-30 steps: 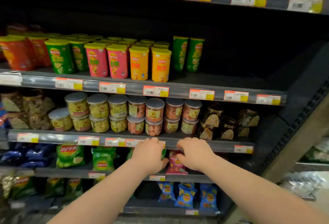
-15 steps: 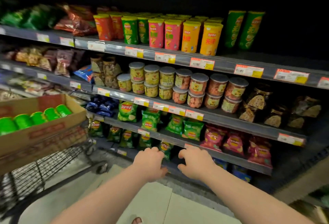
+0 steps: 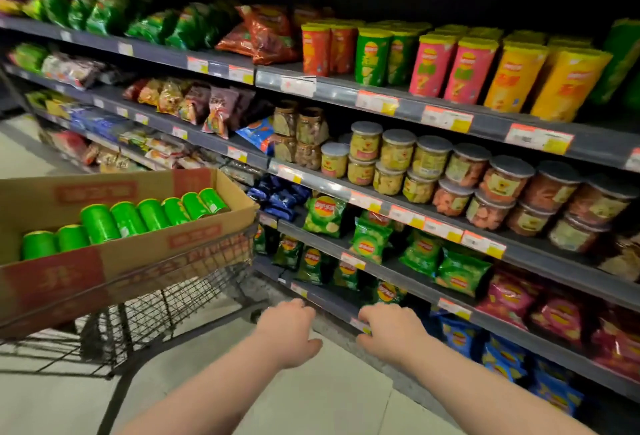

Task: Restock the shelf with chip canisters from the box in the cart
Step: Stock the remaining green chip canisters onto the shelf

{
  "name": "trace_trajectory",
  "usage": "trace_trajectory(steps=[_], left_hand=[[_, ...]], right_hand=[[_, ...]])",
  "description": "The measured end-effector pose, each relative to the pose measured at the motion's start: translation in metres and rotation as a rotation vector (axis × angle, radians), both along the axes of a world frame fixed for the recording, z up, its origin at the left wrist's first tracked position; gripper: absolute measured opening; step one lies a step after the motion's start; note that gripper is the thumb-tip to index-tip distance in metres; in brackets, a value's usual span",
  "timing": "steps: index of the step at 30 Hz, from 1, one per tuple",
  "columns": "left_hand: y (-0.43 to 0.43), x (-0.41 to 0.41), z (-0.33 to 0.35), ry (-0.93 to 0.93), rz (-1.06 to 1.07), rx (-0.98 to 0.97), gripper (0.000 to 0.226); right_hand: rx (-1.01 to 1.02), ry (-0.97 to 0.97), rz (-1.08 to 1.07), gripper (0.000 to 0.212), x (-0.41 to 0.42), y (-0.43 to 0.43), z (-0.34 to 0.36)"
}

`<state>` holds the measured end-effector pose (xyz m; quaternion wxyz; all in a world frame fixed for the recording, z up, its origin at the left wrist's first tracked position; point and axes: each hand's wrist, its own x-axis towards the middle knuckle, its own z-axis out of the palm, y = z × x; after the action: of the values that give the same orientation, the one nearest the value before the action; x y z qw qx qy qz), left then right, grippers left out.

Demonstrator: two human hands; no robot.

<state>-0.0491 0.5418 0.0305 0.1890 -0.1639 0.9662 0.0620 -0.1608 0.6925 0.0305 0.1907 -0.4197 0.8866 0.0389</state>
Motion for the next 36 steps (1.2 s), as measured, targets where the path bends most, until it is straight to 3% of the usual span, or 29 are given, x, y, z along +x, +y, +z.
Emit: trace_trajectory(steps=[10, 21, 28, 36], left_hand=[[-0.159, 0.074, -0.006, 0.041, 0.238, 0.039, 0.049], [-0.227, 0.100, -0.023, 0.121, 0.431, 0.118, 0.046], [-0.279, 0.093, -0.022, 0.154, 0.589, 0.084, 0.043], [-0.345, 0.029, -0.009, 0.121, 0.663, -0.002, 0.037]], right_hand=[[0.001, -0.027, 0.150, 0.040, 0.047, -0.180, -0.006], [0.053, -0.036, 0.284, 0.036, 0.051, -0.276, -0.007], [0.034, -0.085, 0.391, 0.040, 0.030, -0.349, -0.012], [-0.011, -0.089, 0.498, 0.041, -0.041, -0.432, -0.007]])
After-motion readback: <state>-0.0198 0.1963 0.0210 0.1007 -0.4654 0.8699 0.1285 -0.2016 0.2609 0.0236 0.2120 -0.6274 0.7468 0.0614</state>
